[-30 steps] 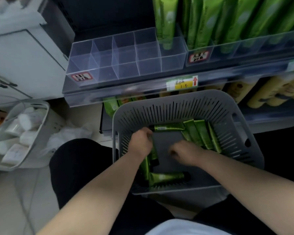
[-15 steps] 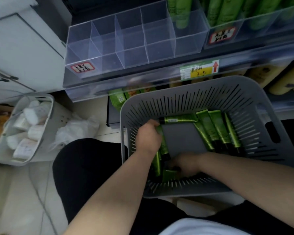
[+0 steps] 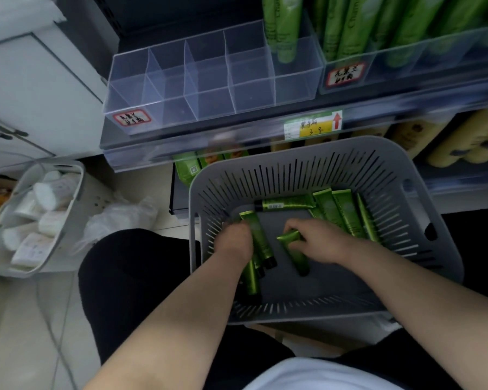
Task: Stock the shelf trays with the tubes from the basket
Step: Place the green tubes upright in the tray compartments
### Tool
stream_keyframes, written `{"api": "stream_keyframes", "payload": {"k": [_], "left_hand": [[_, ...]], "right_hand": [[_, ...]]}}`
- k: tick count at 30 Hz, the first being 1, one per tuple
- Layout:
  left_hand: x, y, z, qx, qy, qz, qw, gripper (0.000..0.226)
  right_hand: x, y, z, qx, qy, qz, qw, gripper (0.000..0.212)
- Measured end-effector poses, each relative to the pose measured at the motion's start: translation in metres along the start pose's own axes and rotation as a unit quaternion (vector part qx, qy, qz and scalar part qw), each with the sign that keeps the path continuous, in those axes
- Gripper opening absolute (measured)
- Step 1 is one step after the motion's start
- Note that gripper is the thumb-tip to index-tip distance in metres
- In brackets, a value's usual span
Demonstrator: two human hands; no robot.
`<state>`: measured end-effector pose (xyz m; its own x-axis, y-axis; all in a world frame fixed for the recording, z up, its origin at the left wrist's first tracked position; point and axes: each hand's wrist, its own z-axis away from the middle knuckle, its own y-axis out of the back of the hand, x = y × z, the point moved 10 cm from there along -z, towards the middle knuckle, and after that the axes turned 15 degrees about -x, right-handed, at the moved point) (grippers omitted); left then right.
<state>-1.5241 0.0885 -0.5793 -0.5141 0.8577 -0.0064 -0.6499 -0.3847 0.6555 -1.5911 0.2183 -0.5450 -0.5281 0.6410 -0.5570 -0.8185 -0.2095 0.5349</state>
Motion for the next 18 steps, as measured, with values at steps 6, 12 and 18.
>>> {"api": "stream_keyframes", "payload": {"k": [6,12,18], "left_hand": [[-0.005,0.005,0.004,-0.001,0.002,-0.027,1.000,0.022],[0.003,0.014,0.016,0.005,-0.085,0.111,0.990,0.017],[0.028,0.084,0.070,0.182,-0.215,0.177,0.943,0.016]], "right_hand": [[-0.003,0.014,0.010,0.070,0.003,0.019,0.997,0.016],[-0.012,0.026,0.028,0.118,0.012,0.044,0.992,0.021],[-0.043,0.070,0.065,0.208,0.037,0.100,0.972,0.018]]}}
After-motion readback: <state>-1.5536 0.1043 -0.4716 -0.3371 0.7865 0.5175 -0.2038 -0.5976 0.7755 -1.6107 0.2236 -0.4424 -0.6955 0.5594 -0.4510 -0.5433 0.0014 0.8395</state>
